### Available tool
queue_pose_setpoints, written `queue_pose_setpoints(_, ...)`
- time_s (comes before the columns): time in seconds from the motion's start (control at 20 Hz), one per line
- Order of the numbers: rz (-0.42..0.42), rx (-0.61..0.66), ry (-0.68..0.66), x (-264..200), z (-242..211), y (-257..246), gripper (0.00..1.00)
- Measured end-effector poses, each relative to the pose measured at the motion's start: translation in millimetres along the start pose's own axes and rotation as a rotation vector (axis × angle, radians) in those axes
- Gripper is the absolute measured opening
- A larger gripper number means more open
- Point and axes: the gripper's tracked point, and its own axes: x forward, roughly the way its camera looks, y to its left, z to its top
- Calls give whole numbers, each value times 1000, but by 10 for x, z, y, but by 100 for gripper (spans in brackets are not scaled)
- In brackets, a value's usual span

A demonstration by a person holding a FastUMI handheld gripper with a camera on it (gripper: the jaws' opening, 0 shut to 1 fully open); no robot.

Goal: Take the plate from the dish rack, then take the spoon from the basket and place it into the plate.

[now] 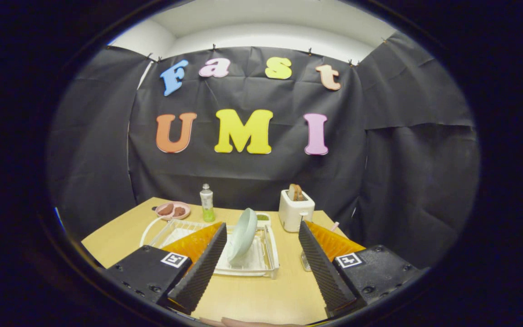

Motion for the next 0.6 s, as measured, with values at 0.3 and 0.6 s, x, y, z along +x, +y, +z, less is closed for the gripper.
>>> queue_pose_setpoints(0.3,-88,-133,233,980,-40,-8,99)
queue_pose_setpoints(0.6,-24,-108,419,1604,-87,138,90)
